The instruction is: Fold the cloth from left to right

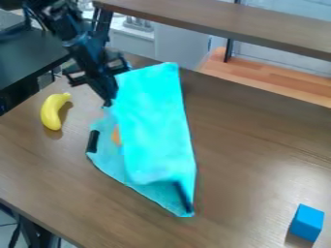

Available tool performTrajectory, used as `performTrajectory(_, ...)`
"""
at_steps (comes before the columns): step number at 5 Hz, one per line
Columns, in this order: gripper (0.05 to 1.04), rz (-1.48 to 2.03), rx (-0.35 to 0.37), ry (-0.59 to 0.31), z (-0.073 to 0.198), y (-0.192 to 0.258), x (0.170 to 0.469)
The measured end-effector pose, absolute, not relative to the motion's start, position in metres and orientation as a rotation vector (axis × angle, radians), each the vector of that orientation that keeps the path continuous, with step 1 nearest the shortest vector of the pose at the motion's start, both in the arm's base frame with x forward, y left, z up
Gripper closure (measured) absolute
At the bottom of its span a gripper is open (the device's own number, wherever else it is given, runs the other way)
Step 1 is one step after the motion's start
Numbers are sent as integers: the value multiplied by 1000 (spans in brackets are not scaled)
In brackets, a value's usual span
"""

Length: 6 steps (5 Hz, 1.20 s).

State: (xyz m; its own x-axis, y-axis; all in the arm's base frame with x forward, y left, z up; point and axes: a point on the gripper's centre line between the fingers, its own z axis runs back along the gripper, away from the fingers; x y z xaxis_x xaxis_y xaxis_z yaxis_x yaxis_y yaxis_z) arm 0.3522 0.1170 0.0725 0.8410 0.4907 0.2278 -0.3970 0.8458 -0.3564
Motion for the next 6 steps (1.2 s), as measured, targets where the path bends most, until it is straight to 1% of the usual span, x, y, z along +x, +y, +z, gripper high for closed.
performTrajectory(1,1004,520,-292,-324,77,141,335)
performTrajectory(2,870,538,-239,-278,70,149,324)
performTrajectory(3,617,490,-165,-266,65,153,321)
performTrajectory(4,317,352,-44,-207,74,152,324)
performTrajectory(5,98,323,65,-139,102,153,325)
performTrajectory(6,85,285,184,-144,159,155,324)
